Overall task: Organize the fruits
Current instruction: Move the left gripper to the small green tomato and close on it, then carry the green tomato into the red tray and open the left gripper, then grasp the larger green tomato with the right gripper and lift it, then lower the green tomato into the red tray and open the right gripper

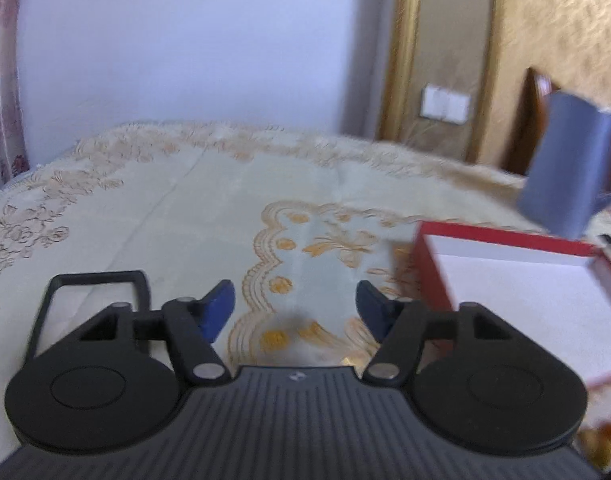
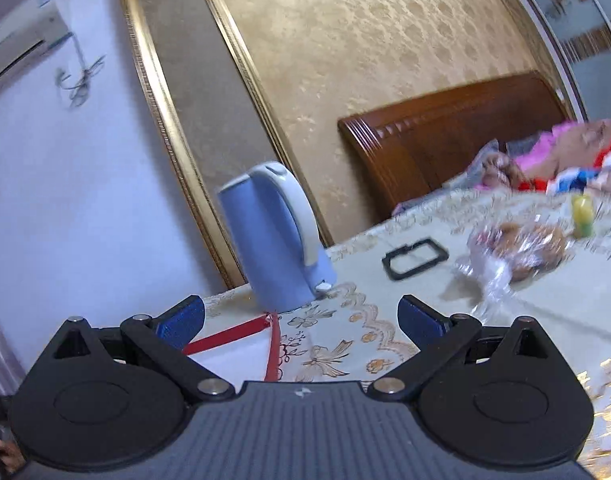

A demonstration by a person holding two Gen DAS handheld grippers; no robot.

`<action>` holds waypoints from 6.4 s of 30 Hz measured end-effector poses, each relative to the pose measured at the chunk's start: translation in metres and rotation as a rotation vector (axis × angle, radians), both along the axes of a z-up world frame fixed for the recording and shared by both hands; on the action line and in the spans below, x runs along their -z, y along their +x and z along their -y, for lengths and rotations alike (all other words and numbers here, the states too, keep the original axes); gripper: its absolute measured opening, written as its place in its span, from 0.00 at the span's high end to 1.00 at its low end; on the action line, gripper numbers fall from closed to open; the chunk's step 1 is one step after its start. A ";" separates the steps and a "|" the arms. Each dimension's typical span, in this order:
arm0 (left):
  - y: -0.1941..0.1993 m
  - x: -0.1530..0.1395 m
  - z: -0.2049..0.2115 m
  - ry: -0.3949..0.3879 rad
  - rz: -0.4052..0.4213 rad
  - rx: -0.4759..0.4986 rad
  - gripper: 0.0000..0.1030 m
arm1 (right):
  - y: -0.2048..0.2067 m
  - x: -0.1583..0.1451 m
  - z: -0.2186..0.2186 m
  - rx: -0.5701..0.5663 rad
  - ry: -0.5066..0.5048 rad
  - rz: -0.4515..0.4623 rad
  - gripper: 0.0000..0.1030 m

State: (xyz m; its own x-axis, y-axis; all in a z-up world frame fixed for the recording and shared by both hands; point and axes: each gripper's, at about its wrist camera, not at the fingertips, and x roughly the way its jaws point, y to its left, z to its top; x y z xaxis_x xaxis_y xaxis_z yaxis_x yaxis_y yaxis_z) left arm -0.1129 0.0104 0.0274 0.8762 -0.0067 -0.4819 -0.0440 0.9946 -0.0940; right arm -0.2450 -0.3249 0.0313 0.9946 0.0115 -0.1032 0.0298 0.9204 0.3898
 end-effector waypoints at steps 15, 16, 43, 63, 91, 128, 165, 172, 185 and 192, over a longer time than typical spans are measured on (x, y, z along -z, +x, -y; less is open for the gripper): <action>-0.122 -0.013 0.040 0.054 -0.042 0.050 0.00 | -0.048 0.033 -0.098 -0.384 -0.514 -0.262 0.28; -0.124 -0.012 0.044 0.058 -0.047 0.069 0.00 | -0.046 0.035 -0.103 -0.403 -0.507 -0.279 0.42; -0.131 0.011 0.124 0.145 -0.124 0.185 0.00 | -0.030 0.055 -0.115 -0.428 -0.495 -0.288 0.68; -0.118 0.022 0.161 0.128 -0.156 0.244 0.66 | -0.029 0.058 -0.110 -0.442 -0.466 -0.273 0.67; 0.022 -0.034 0.164 0.084 -0.055 0.240 0.69 | -0.029 0.057 -0.111 -0.445 -0.469 -0.275 0.67; 0.022 -0.015 0.130 0.081 0.042 0.152 0.53 | -0.030 0.055 -0.118 -0.411 -0.498 -0.297 0.67; 0.020 0.017 0.078 -0.140 0.042 0.121 0.42 | 0.158 0.009 -0.140 -0.369 -0.626 -0.383 0.67; 0.021 0.019 0.079 -0.132 0.035 0.124 0.42 | 0.164 0.012 -0.135 -0.371 -0.594 -0.427 0.67; 0.021 0.019 0.087 -0.093 0.041 0.139 0.36 | 0.171 0.009 -0.127 -0.338 -0.586 -0.466 0.56; 0.021 0.020 0.086 -0.101 0.045 0.132 0.20 | 0.100 -0.029 -0.094 -0.286 -0.465 -0.163 0.23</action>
State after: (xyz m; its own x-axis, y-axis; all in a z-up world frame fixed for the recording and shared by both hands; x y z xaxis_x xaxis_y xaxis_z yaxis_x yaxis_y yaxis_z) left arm -0.0917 -0.0755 0.0073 0.8854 -0.1691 -0.4330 0.0926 0.9770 -0.1922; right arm -0.1449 -0.2311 0.0601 0.9293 0.1945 -0.3140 -0.2198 0.9744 -0.0469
